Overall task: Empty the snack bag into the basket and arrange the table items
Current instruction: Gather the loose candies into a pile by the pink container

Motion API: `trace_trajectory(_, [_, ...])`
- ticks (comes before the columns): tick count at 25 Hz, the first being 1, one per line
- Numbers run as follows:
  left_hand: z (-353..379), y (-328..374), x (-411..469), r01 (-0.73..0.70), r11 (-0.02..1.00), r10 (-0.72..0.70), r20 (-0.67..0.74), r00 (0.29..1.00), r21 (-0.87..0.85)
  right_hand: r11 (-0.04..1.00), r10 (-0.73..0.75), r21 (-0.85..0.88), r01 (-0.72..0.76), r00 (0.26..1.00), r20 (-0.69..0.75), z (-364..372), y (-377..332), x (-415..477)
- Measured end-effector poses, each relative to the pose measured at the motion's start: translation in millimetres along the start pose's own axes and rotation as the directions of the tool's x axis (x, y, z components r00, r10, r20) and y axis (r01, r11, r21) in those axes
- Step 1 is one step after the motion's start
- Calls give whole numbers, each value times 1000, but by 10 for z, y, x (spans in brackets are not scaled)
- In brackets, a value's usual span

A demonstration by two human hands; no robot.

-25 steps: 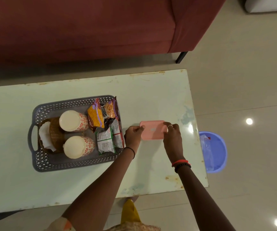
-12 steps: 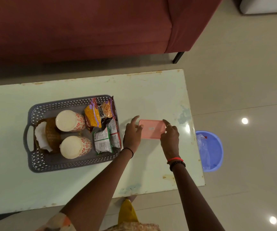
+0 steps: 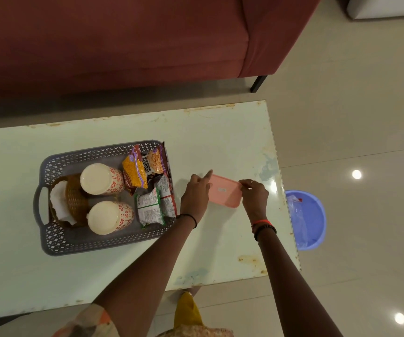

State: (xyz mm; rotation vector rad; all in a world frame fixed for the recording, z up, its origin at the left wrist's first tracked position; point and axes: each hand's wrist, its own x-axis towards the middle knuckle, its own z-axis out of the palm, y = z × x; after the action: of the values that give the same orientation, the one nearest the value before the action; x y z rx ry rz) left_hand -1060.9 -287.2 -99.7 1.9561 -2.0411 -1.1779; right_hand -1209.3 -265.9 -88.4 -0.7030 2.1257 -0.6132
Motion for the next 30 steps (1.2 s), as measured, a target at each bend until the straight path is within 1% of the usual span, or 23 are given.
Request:
trace_trajectory(2, [10, -16, -22, 8, 999, -8, -2, 1000, -36, 999, -6, 48, 6, 1000, -7, -8, 18, -9])
trace_trajectory(4, [7, -43, -64, -2, 1000, 2, -31, 1000, 5, 997, -3, 83, 3, 1000, -1, -14, 53, -38])
trace_trajectory(5, [8, -52, -88, -51, 995, 56, -64, 996, 82, 996, 5, 94, -5, 1000, 3, -25, 65, -46])
trace_trajectory(6, [15, -56, -118, -136, 973, 152, -75, 985, 184, 995, 13, 100, -14, 1000, 7, -39, 72, -43])
trace_trajectory(7, [25, -53, -151, -242, 931, 262, -40, 964, 273, 994, 21, 104, -22, 1000, 16, -50, 73, -31])
trace_trajectory(8, [42, -48, -189, -334, 886, 344, 28, 939, 321, 993, 26, 112, -30, 999, 29, -57, 67, -19])
trace_trajectory(9, [57, -40, -219, -384, 862, 376, 91, 922, 332, 991, 32, 127, -37, 999, 44, -62, 51, -11])
trace_trajectory(10, [65, -29, -241, -386, 864, 366, 124, 923, 324, 988, 39, 145, -47, 998, 59, -66, 30, -16])
trace_trajectory(12, [56, 5, -247, -326, 907, 310, 102, 945, 266, 985, 56, 159, -71, 994, 97, -77, 8, -32])
trace_trajectory(13, [46, 39, -244, -303, 922, 290, 89, 953, 240, 982, 87, 158, -109, 987, 137, -102, 12, -27])
trace_trajectory(14, [32, 75, -238, -291, 928, 277, 92, 957, 233, 971, 144, 160, -176, 970, 197, -133, 26, -20])
trace_trajectory(16, [18, 115, -221, -288, 927, 269, 110, 957, 240, 925, 271, 172, -338, 907, 323, -192, 79, -58])
trace_trajectory(17, [17, 123, -209, -288, 927, 266, 120, 957, 241, 907, 304, 177, -381, 886, 350, -209, 110, -104])
trace_trajectory(19, [15, 141, -195, -282, 927, 254, 137, 957, 249, 893, 322, 208, -400, 889, 326, -229, 159, -199])
trace_trajectory(22, [23, 157, -192, -282, 920, 247, 156, 956, 271, 894, 299, 262, -364, 919, 256, -186, 221, -214])
trace_trajectory(24, [32, 148, -197, -281, 918, 244, 159, 956, 281, 925, 275, 210, -316, 940, 203, -104, 246, -221])
trace_trajectory(26, [49, 135, -188, -285, 916, 247, 162, 955, 283, 968, 232, 72, -239, 968, 101, -5, 313, -259])
trace_trajectory(27, [60, 141, -185, -285, 917, 246, 166, 955, 278, 973, 224, 35, -227, 972, 69, 27, 361, -288])
trace_trajectory(28, [64, 152, -182, -281, 919, 243, 167, 956, 275, 971, 235, 37, -237, 971, 50, 40, 399, -293])
trace_trajectory(30, [71, 173, -172, -279, 923, 241, 168, 956, 266, 956, 277, 113, -272, 961, -30, 24, 421, -217])
